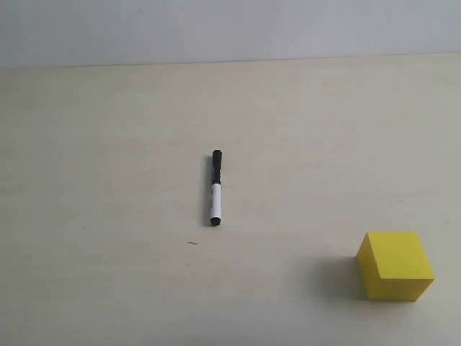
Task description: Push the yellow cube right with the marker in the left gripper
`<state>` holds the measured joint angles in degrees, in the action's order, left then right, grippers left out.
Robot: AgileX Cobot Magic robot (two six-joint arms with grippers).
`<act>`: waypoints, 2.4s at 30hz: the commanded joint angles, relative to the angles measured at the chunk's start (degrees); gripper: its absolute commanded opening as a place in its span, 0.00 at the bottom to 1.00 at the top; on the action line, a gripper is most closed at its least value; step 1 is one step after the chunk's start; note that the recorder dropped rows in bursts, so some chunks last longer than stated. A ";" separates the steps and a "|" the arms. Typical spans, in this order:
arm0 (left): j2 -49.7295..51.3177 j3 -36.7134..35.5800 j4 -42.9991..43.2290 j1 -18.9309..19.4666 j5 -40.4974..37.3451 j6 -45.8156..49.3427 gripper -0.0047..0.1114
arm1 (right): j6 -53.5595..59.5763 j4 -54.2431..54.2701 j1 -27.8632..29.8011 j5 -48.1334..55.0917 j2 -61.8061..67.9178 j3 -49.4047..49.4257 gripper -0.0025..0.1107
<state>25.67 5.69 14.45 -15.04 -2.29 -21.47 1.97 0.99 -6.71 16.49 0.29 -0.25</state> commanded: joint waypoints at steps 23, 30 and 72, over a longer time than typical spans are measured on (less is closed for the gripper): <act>-25.48 -1.14 1.95 1.97 -15.54 1.75 0.04 | -0.12 0.14 0.35 -0.29 -0.29 0.25 0.02; -25.67 -4.25 1.83 3.11 -16.14 1.30 0.04 | -0.10 0.14 0.35 -0.28 -0.29 0.25 0.02; -25.67 -5.69 1.76 18.52 -18.98 -7.28 0.04 | -0.10 0.14 0.35 -0.28 -0.29 0.25 0.02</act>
<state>0.35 0.13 16.18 3.35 -21.33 -28.50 1.87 0.99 -6.71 16.49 0.29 -0.25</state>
